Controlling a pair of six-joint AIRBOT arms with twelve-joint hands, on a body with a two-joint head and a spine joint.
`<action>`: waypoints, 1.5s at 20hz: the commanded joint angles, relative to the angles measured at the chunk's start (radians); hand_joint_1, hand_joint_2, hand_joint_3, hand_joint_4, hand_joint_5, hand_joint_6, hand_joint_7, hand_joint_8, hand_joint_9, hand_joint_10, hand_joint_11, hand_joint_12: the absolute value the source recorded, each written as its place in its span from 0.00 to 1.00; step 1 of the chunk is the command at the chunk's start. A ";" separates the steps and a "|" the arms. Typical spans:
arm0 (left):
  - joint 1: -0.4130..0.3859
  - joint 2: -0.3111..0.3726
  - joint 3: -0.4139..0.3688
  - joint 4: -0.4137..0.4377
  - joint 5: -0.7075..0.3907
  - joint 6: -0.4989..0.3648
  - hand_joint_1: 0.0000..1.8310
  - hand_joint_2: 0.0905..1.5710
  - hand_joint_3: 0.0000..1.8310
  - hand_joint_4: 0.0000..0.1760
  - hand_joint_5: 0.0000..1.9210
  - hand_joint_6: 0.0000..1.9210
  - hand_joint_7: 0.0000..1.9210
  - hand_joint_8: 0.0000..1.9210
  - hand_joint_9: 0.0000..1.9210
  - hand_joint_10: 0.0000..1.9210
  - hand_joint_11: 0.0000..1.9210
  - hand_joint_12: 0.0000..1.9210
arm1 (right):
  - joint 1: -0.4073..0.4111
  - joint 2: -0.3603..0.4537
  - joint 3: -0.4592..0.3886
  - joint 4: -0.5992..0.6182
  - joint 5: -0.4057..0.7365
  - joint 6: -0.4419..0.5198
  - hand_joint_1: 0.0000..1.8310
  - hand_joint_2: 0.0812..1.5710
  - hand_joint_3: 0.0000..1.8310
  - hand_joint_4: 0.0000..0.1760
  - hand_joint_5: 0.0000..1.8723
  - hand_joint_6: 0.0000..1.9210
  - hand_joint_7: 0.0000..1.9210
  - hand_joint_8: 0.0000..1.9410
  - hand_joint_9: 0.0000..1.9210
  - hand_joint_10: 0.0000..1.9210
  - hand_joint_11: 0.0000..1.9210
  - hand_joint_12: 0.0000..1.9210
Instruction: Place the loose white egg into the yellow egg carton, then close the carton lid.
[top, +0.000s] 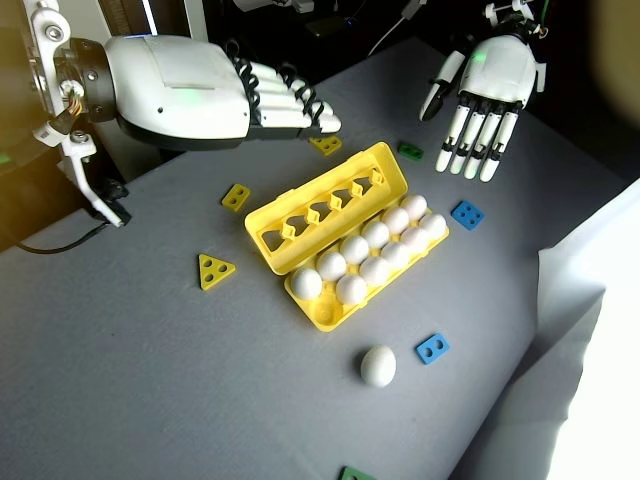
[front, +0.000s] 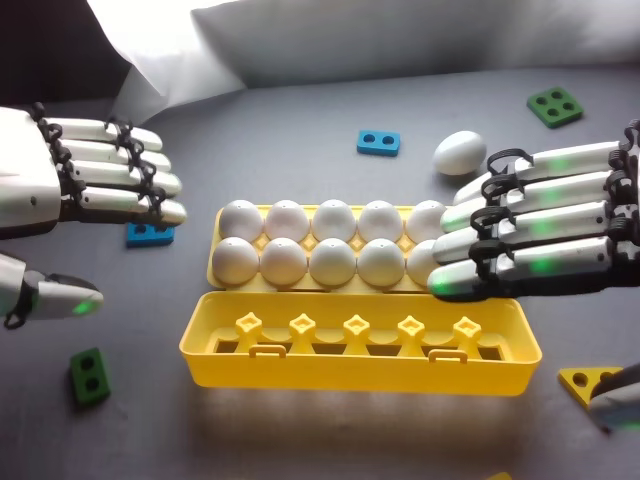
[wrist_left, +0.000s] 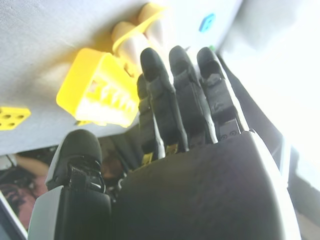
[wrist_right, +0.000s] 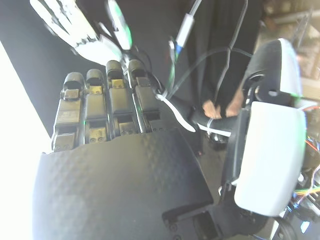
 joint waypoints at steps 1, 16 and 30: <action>-0.009 0.015 0.007 -0.063 -0.056 0.000 0.00 0.83 0.01 0.00 0.08 0.00 0.05 0.00 0.04 0.00 0.00 0.06 | 0.009 0.025 -0.007 0.053 0.028 0.018 0.00 0.76 0.01 0.00 0.06 0.00 0.05 0.00 0.03 0.00 0.00 0.11; -0.043 0.018 0.014 0.090 -0.044 -0.097 0.00 0.83 0.00 0.00 0.12 0.00 0.10 0.00 0.08 0.00 0.00 0.13 | 0.011 0.036 0.163 0.315 -0.227 -0.114 0.00 0.77 0.00 0.00 0.08 0.00 0.06 0.00 0.05 0.00 0.00 0.17; -0.063 0.026 0.060 0.204 -0.074 -0.183 0.00 0.84 0.00 0.00 0.16 0.00 0.12 0.00 0.09 0.00 0.00 0.16 | 0.001 0.029 0.120 0.315 -0.205 -0.153 0.14 0.49 0.00 1.00 0.13 0.01 0.00 0.00 0.00 0.00 0.00 0.00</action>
